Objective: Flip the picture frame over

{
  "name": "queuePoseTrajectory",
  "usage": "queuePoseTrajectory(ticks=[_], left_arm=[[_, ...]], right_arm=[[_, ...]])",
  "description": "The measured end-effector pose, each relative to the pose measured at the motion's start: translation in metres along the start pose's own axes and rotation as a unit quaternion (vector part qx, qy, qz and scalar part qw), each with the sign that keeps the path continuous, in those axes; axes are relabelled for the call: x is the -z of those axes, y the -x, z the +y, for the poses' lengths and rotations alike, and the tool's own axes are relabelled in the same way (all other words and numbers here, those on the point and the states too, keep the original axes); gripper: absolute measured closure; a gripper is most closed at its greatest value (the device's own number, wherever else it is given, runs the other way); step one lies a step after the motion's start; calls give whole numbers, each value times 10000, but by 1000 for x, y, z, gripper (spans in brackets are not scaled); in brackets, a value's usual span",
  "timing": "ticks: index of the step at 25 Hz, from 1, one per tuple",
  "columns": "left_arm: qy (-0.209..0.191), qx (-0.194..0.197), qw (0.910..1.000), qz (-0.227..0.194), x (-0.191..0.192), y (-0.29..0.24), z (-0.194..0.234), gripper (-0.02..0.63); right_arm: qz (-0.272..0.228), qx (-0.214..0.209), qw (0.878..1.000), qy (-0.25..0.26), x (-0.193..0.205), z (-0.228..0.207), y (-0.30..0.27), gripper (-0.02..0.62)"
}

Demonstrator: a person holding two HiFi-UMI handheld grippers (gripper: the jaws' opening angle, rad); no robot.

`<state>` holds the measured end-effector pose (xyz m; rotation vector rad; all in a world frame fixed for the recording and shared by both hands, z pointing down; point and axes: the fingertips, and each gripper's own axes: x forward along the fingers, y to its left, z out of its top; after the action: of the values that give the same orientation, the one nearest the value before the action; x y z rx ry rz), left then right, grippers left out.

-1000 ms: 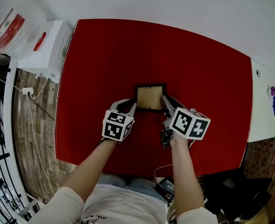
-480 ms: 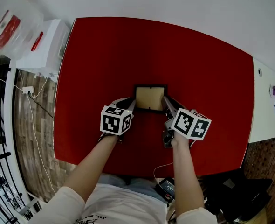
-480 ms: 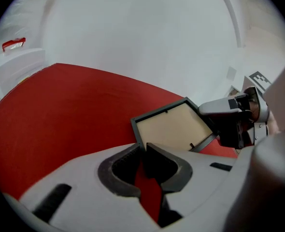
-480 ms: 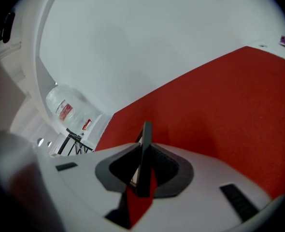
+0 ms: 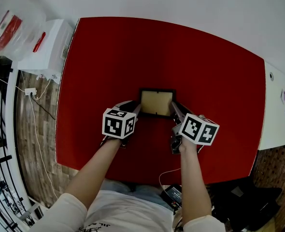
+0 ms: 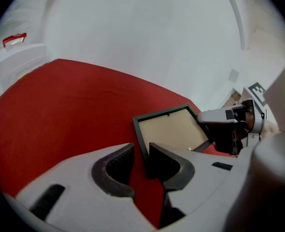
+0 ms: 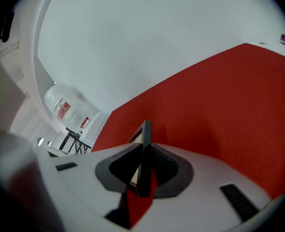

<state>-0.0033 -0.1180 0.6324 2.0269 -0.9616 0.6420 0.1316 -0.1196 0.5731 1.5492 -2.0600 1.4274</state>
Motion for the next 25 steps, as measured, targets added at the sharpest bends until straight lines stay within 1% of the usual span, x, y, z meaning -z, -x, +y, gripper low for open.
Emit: queuePoseTrajectory(ticks=[2,5,7,9,11,14,18,22,25], left_arm=[[96,90,9999,1,-1,0,-3,506],[22,54,10000,59,0,-2,-3,506],[92,63,9999,122,3,-4,-2,506],[160,58,9997,151,4,-4,-1,517],[139,26,9998,163,4,-5,0,541],[0,-7,9998,183,5,-6,-1,543],[-206,-60,9996,204,5,-8,-3,543],[-229,-83,9995,202,5,-10,-5,542],[-372,-125,9990,220,5,-11,-4,541]], right_arm=[[11,0,10000,21,0,0,-1,529],[20,-26,10000,36,0,1,-1,529],[26,-32,10000,39,1,1,-2,529],[52,-2,10000,71,2,-1,-3,529],[111,83,9998,168,5,-5,-4,529],[251,301,9983,428,12,-14,-6,529],[456,709,9932,809,22,-28,-10,529],[571,1078,9846,1255,26,-38,-17,532],[634,1301,9751,1683,26,-38,-20,535]])
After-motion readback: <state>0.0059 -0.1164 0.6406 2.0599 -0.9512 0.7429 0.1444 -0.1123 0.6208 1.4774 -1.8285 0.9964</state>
